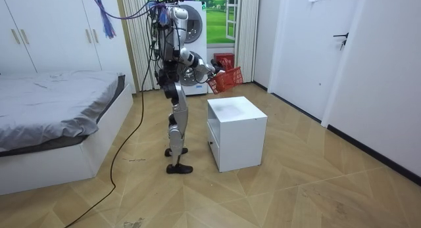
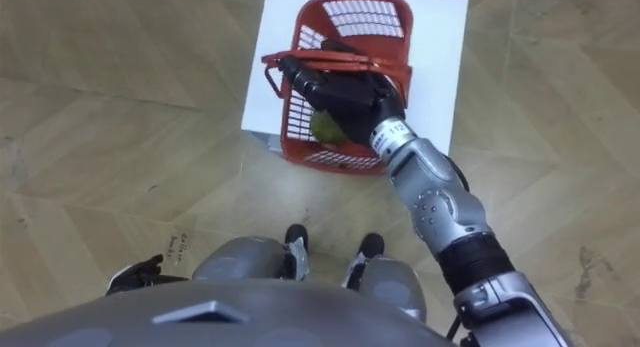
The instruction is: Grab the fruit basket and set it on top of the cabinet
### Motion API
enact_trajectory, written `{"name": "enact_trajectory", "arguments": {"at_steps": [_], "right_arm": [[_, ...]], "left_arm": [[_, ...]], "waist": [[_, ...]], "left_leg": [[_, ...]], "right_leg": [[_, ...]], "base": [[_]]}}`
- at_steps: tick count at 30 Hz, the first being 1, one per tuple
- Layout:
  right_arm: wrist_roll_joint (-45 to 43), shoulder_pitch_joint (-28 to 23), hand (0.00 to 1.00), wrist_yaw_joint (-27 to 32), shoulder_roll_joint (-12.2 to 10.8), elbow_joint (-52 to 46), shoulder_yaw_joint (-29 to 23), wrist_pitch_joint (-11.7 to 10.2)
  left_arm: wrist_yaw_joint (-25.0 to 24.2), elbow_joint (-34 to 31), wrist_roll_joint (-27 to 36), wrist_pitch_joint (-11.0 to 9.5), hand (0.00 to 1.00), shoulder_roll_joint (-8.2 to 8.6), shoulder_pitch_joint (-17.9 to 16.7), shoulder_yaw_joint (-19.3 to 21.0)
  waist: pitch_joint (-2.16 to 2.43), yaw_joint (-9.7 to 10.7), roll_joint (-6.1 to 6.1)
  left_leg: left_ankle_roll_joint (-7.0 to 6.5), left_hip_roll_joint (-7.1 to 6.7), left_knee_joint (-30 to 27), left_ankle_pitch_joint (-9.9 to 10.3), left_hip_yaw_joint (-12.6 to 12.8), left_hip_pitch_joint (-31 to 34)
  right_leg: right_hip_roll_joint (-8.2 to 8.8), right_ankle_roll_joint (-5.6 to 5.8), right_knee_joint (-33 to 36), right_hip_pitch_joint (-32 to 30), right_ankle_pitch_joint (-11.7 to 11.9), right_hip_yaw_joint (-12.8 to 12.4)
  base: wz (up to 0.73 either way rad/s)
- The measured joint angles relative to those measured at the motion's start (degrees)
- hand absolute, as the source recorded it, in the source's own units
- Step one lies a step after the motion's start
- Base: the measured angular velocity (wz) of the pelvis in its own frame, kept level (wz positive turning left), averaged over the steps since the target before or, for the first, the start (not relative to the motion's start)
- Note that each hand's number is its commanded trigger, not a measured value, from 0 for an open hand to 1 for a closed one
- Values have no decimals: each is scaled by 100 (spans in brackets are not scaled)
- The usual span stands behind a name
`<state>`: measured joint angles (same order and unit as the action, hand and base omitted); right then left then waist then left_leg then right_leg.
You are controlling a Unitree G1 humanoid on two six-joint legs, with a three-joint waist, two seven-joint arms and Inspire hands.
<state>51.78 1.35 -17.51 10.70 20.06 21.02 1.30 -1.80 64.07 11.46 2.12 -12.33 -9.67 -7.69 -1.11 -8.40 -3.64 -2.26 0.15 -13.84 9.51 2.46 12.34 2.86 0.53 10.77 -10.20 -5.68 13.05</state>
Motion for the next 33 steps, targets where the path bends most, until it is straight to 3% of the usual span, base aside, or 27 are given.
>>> {"name": "enact_trajectory", "arguments": {"at_steps": [1, 2, 3, 19, 33], "right_arm": [[-7, -11, 100, -6, -2, 27, 39, 3], [-7, -26, 63, -8, -10, 29, 48, 4], [-7, -26, 0, -10, -7, 28, 53, 4], [231, -16, 0, -17, 44, 110, -268, -20], [239, -27, 0, -14, 38, 157, -274, -51]], "left_arm": [[0, -5, -1, 1, 0, 2, 1, -82], [0, -4, -2, 2, 0, 0, -1, -153], [0, 0, -11, 5, 0, 0, -2, -157], [11, 31, -107, 6, 0, 4, -11, -150], [12, 10, -123, 3, 0, 5, -378, -152]], "waist": [[-7, 13, -40], [-16, 12, -75], [-17, 13, -88], [-13, 44, -114], [-13, 48, -121]], "left_leg": [[0, -6, 2, 0, 0, 5], [-1, -7, 2, 0, -1, 10], [-1, -7, 2, -1, 0, 14], [-4, -10, -5, -4, -25, -13], [-4, -12, -3, -4, -78, -6]], "right_leg": [[6, 0, 0, -4, 0, 0], [10, 0, 5, -10, 0, -1], [9, 0, 7, -15, 0, -1], [10, -21, 13, 35, -15, 52], [12, -21, 10, 39, -17, 93]], "base": [[0], [0], [0], [0], [0]]}}
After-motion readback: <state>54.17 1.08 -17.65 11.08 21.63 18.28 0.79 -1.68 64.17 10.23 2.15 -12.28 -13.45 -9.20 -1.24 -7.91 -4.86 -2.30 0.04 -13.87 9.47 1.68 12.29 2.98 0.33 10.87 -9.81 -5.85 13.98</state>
